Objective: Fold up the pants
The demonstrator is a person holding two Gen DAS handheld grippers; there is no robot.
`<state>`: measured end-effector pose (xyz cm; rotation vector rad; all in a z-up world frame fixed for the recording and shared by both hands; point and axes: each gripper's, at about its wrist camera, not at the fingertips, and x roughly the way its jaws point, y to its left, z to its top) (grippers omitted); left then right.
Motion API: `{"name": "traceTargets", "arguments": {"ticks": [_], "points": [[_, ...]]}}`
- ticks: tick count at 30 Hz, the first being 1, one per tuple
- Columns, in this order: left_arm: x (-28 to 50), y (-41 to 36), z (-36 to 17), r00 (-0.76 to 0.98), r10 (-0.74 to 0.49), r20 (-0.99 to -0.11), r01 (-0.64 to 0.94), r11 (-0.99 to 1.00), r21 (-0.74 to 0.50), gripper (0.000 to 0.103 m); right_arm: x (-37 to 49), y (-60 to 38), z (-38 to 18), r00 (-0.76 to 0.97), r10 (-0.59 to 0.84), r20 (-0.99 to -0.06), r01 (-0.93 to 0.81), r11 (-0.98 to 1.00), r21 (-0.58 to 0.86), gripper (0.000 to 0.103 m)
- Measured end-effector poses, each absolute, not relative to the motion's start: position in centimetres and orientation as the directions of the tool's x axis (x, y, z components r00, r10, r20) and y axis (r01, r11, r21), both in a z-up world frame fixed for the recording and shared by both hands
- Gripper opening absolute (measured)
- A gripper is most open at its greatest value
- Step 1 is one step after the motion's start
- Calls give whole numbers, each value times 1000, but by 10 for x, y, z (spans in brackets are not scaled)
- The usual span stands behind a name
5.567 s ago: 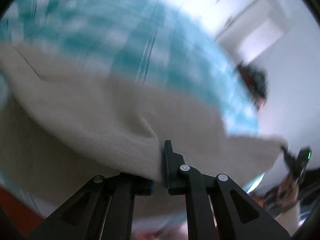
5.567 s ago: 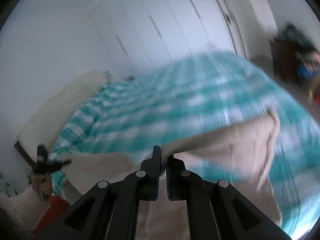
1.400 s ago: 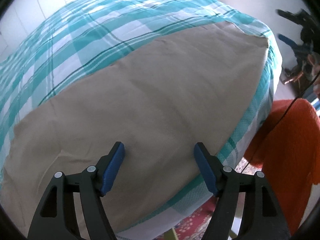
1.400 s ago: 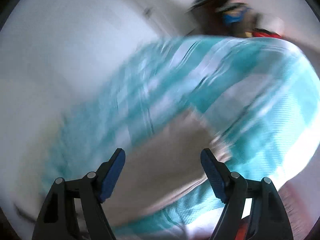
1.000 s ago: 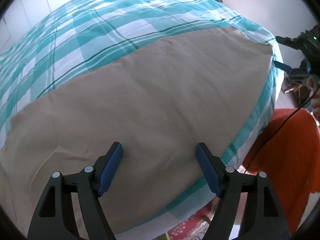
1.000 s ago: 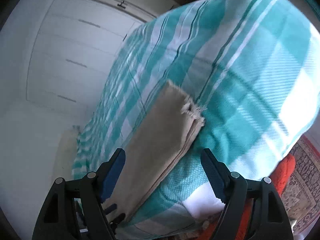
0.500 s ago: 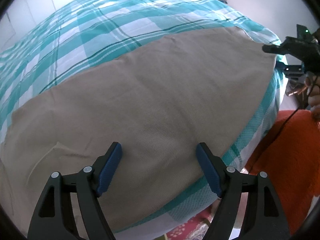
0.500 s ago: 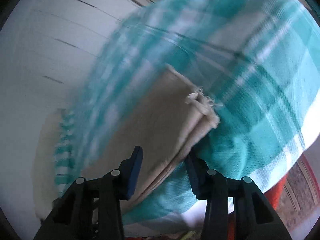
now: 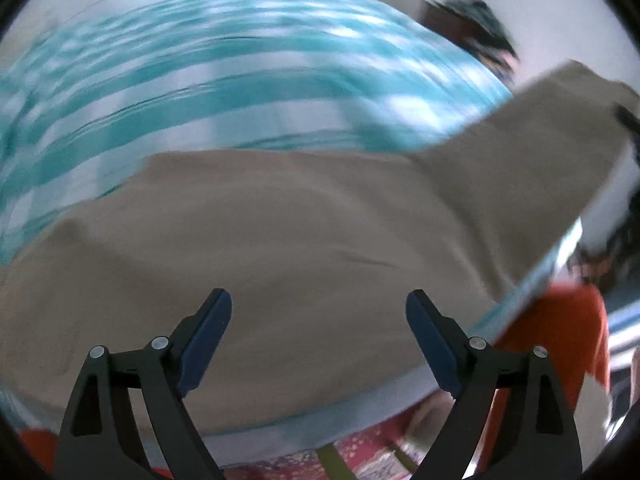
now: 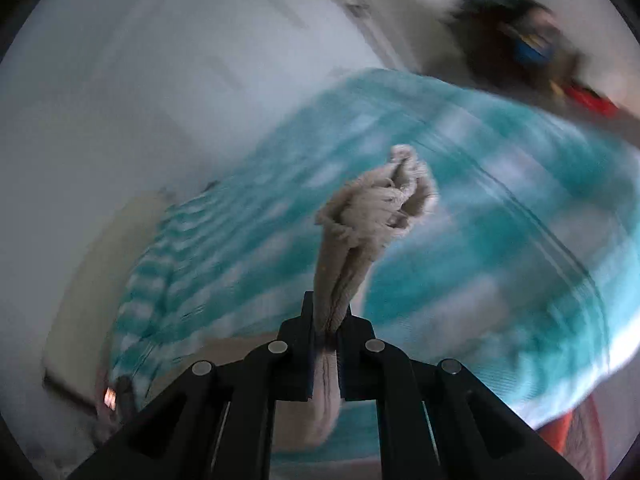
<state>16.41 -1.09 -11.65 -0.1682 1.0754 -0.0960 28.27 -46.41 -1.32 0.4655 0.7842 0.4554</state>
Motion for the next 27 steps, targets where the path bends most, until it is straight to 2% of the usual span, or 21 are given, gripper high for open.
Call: {"name": "traceTargets", "arguments": {"ticks": [5,10,11,13,17,20,23,27], "points": [[137,73,-121,521,-131,-843,-202,941,-270,90,264,-347,33,543,660,-519,-442,750,492,9],[107,127,-142,527,-99,-844,-346,882,-320,90,233,-216,12,380,724,-575,-632,657,411,13],[101,138,-148,526,-93,-845,-379,864,-331,90,227,-191,-4,327,733,-597,-648,634,423,20],[91,158,-158,520,-82,-850,-438,829,-347,90,214,-159,-37,228,737,-637,-658,599,457,76],[71,187,-171,532,-73,-844,-523,755,-395,90,197,-149,-90,197,700,-687,-629,627,459,76],[71,185,-169,558,-59,-828,-519,753,-404,90,201,-187,-97,351,628,-695,-576,730,369,76],[82,164,-156,606,-63,-793,-442,802,-402,90,209,-219,-106,482,486,-729,-508,833,220,73],[115,101,-140,610,-121,-783,-252,907,-337,90,214,-237,-116,510,448,-734,-476,858,193,70]]}}
